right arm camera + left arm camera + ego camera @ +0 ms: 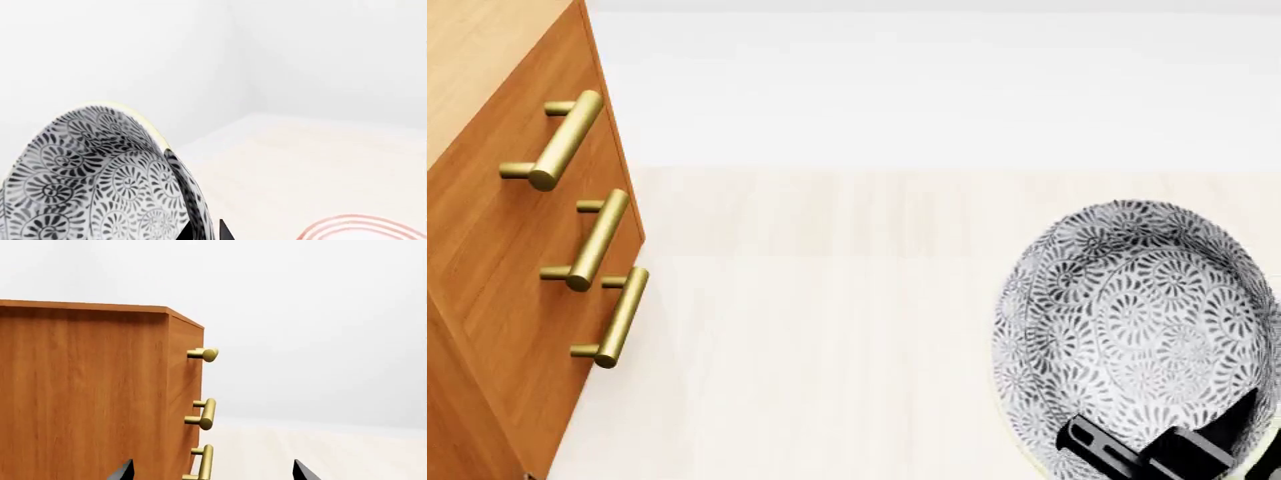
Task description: Put the bowl on top of the cabinet.
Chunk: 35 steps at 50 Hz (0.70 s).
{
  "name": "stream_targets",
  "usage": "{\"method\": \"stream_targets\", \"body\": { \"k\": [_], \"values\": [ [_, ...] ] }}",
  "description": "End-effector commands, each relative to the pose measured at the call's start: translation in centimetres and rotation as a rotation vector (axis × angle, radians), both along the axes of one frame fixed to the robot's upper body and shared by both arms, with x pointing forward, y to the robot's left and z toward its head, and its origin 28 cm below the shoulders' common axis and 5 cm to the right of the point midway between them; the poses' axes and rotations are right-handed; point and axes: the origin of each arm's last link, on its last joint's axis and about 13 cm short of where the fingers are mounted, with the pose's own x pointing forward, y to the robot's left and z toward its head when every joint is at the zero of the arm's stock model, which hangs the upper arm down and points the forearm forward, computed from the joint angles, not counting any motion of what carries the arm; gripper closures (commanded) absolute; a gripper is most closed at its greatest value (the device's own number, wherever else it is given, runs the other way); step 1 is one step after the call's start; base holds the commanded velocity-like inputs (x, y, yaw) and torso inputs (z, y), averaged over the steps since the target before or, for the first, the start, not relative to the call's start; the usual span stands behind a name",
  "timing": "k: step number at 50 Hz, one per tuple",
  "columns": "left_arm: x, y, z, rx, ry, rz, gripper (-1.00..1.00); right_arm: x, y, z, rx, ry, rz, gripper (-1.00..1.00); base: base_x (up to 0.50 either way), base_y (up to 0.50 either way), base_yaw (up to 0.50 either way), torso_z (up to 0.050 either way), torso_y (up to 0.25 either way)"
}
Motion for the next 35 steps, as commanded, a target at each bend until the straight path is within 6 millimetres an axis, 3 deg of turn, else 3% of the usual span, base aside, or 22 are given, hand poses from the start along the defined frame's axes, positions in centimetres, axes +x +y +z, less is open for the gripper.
{"method": "stream_targets", "body": {
  "k": [1,25,35],
  "values": [
    [-0.8,0.4,0.5,-0.021,-0.025,-0.003,-1.00,1.6,0.4,2.9,-0.143,0.017,-0.032,1.00,0.00,0.00,0.00,0.000,0.000],
    [-1.0,0.7,0.7,-0.036,-0.033,-0.012,-1.00,6.9,1.4,5.8,-0.335,0.072,-0.057,1.00,0.00,0.00,0.00,0.000,0.000],
    [-1.1,0.9,0.8,-0.044,-0.037,-0.010,-1.00,8.9,1.5,6.7,-0.402,0.129,0.053,1.00,0.00,0.00,0.00,0.000,0.000]
  ]
}}
